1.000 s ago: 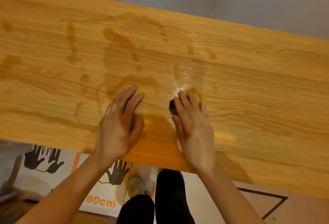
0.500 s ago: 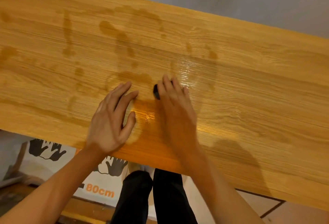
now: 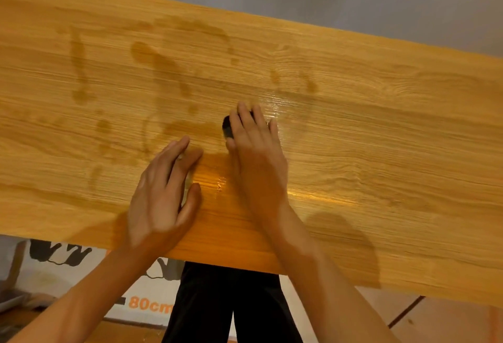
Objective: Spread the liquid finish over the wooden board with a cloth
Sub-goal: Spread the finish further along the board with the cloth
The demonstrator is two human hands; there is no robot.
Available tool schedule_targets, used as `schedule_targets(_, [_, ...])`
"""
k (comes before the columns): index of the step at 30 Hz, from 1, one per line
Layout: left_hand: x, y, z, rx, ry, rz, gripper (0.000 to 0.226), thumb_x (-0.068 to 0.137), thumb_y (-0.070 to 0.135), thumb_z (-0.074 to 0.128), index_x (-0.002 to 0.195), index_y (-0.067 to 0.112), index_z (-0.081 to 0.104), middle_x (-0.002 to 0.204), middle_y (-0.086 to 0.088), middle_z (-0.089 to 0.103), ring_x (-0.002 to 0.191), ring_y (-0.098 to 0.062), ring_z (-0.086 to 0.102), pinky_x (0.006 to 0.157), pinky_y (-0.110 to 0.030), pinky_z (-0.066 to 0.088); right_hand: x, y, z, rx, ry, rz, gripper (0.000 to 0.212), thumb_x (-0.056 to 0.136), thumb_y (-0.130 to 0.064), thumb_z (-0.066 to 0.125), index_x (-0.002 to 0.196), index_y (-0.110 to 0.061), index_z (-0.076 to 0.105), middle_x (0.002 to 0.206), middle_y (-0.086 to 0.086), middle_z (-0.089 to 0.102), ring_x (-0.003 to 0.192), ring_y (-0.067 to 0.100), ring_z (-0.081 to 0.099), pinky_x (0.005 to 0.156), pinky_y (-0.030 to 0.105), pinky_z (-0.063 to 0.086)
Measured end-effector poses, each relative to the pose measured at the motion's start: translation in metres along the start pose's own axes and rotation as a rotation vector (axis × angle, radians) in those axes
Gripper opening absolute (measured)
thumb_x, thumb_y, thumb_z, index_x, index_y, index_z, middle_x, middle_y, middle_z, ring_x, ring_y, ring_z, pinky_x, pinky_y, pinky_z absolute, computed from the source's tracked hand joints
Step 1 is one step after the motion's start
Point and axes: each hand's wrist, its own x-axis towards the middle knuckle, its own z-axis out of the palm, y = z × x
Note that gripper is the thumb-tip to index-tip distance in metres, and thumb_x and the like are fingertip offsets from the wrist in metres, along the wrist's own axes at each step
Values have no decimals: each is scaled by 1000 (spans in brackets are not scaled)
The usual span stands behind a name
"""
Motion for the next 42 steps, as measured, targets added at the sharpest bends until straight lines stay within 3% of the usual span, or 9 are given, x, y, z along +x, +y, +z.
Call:
schedule_targets(4, [9,0,-11,-145,-20,-20,50,100,32,45,146,12,51,157,-5,39,142,-17,35,114,-30,29,-38,72,-47,188,56,284,41,103,-16,45,143,-12,45,155,5,34,148,23,17,122,44,10])
schedule_targets(8, [55,-13,-18,-221,27,39,45,102,23,50,143,5,52,154,-11,38,142,-28,40,114,-45,40,-38,83,-56,258,191,491,36,101,-10,48,137,-7,52,148,7,44,143,23,31,117,46,25])
schedule_targets(12, [118,-18,-11,-95,85,80,45,101,20,47,143,4,50,151,-19,41,142,-33,40,118,-23,27,8,14,-12,195,162,275,40,92,-4,57,132,-4,56,143,11,50,139,28,38,121,40,18])
schedule_targets(17, [156,-18,-4,-11,74,67,48,100,23,46,145,7,47,155,-16,38,144,-30,34,117,-37,30,23,12,-6,179,8,13,39,98,-15,49,137,-10,53,146,7,48,142,25,35,118,42,26])
schedule_targets(22, [152,-23,6,80,147,154,44,103,17,45,143,1,49,151,-22,43,140,-36,42,116,-42,36,-12,99,-55,202,142,414,39,103,-16,44,141,-8,47,151,5,41,145,19,27,118,48,23])
schedule_targets(25, [156,-23,5,105,138,139,45,102,19,43,144,2,48,152,-21,43,140,-36,42,117,-44,35,3,82,-46,186,243,583,39,104,-16,41,141,-5,46,151,7,39,145,23,27,120,45,17])
schedule_targets(33, [154,-18,2,63,128,102,48,100,23,42,144,6,50,154,-16,43,140,-34,42,113,-46,38,54,10,-3,168,19,104,38,99,-15,51,137,-8,53,148,8,45,143,24,31,122,36,13])
schedule_targets(38, [154,-20,2,62,114,140,47,101,21,42,143,1,50,151,-22,43,139,-39,43,114,-49,39,14,103,-57,141,150,518,40,104,-16,41,143,-9,45,153,4,37,146,19,25,122,44,13])
schedule_targets(42, [156,-22,3,85,111,144,47,101,20,42,143,0,50,151,-23,43,140,-41,43,116,-50,38,42,70,-38,145,262,663,41,103,-16,39,142,-6,46,152,8,37,146,26,26,122,39,8])
